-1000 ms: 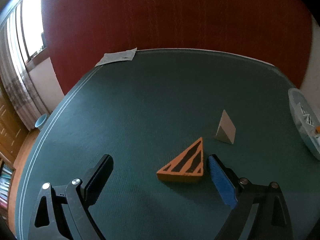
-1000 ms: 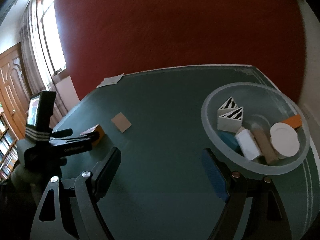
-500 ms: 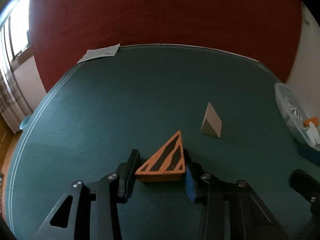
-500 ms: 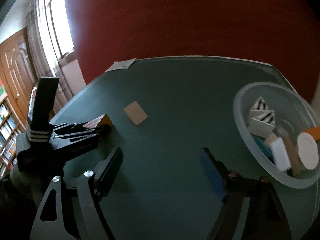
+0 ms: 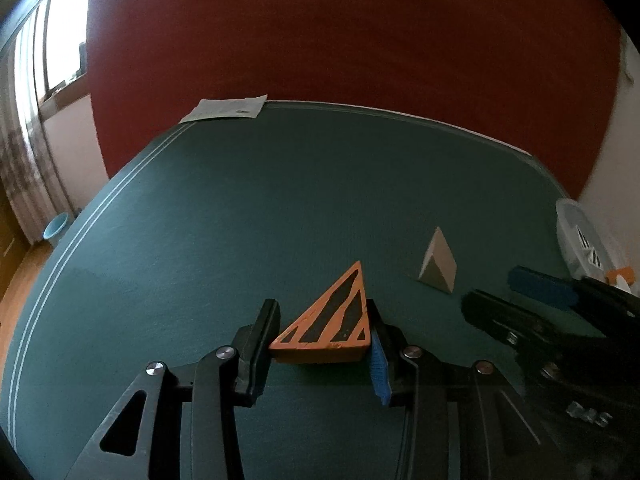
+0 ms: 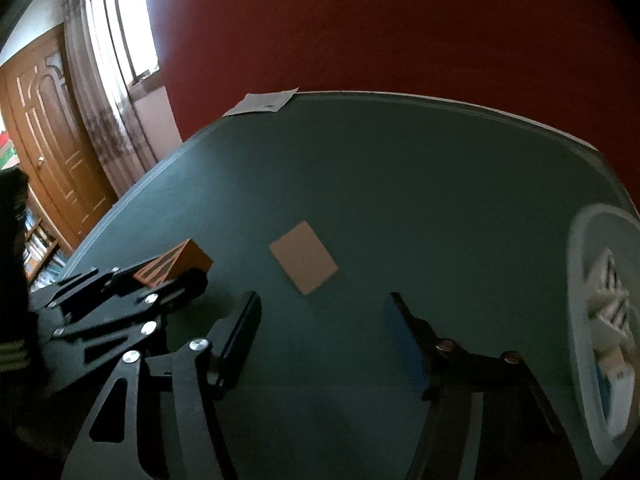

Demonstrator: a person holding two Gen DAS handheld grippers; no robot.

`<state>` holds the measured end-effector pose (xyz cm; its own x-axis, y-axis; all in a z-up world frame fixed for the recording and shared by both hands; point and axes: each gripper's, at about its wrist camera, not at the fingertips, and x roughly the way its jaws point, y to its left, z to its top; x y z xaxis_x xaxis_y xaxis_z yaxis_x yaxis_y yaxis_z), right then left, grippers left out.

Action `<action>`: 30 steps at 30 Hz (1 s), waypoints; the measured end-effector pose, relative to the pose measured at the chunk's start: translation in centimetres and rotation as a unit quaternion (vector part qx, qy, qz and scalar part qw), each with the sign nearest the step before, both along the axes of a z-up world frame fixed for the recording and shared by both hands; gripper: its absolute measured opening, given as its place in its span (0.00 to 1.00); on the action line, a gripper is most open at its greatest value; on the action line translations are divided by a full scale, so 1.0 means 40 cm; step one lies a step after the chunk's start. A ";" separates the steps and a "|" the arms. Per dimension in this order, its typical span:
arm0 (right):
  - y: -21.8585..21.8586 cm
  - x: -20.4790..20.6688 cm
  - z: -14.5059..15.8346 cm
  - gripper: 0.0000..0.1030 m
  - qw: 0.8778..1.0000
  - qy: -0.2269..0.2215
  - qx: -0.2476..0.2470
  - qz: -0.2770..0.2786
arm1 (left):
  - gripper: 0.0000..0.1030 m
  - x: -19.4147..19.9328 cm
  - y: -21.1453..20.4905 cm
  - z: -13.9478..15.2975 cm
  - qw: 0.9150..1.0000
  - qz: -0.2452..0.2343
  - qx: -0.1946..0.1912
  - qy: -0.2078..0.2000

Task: Organize rigid objects
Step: 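Grasp the tan wooden wedge with the right tool while the left tool holds the triangle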

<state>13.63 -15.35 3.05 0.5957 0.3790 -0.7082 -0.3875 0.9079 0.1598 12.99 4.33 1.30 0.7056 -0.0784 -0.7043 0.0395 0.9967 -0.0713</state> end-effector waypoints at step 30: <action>0.055 0.011 -0.011 0.20 0.999 -0.010 -0.031 0.011 | 0.42 0.022 0.023 -0.013 1.000 0.016 -0.011 0.013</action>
<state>14.05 -13.14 2.60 0.6015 0.3489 -0.7186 -0.4107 0.9067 0.0964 13.89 5.27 0.77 0.6890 -0.0719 -0.7212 0.0055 0.9956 -0.0940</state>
